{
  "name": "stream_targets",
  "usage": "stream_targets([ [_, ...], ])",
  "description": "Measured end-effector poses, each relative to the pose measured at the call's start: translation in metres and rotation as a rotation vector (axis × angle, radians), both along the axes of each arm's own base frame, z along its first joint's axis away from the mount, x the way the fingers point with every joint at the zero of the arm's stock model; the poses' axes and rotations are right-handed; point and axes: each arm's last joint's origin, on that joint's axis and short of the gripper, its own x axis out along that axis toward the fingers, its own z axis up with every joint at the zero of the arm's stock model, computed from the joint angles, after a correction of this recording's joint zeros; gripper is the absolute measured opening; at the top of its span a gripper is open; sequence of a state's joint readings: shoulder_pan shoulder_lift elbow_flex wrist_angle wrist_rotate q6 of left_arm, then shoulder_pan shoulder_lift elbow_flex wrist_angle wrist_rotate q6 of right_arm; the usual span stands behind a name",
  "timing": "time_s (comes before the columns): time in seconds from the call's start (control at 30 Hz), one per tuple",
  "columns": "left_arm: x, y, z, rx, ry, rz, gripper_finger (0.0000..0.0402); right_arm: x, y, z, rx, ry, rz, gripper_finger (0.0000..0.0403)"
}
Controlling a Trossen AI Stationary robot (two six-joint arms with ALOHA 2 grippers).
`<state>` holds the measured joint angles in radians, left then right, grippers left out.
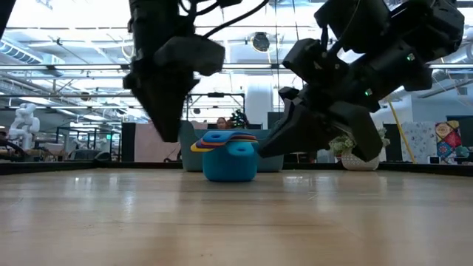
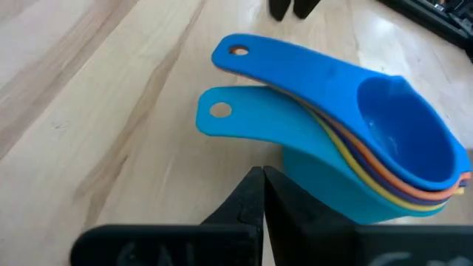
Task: Nest measuring cups in basket
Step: Stack the blue measuring cup on top of the orange measuring cup
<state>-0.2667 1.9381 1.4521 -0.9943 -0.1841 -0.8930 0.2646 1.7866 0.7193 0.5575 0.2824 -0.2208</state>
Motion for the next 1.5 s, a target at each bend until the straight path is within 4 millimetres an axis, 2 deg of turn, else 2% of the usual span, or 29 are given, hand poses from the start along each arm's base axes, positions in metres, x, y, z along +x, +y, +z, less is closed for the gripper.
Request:
stream_targets([
  [0.2, 0.013, -0.001, 0.002, -0.027, -0.124, -0.030, 0.0092, 0.001, -0.003, 0.000, 0.019, 0.001, 0.005, 0.0000],
  [0.7, 0.012, 0.001, 0.002, -0.022, -0.110, -0.034, 0.0092, 0.008, -0.016, 0.000, 0.060, -0.040, -0.016, 0.0000],
  [0.9, 0.004, 0.002, 0.002, -0.004, -0.038, -0.025, 0.0092, 0.009, -0.015, -0.011, 0.072, 0.003, -0.016, 0.0000],
  [1.23, -0.011, 0.006, 0.024, 0.056, -0.031, -0.001, 0.0092, 0.009, -0.015, -0.012, 0.081, 0.001, -0.021, 0.0000],
  [1.33, -0.014, 0.007, 0.021, 0.074, -0.007, 0.009, 0.0092, 0.009, -0.015, -0.012, 0.090, -0.006, -0.023, 0.0000],
  [1.5, -0.022, 0.009, 0.000, 0.066, 0.029, 0.043, 0.0092, 0.010, -0.013, -0.010, 0.095, -0.019, -0.016, 0.0000],
])
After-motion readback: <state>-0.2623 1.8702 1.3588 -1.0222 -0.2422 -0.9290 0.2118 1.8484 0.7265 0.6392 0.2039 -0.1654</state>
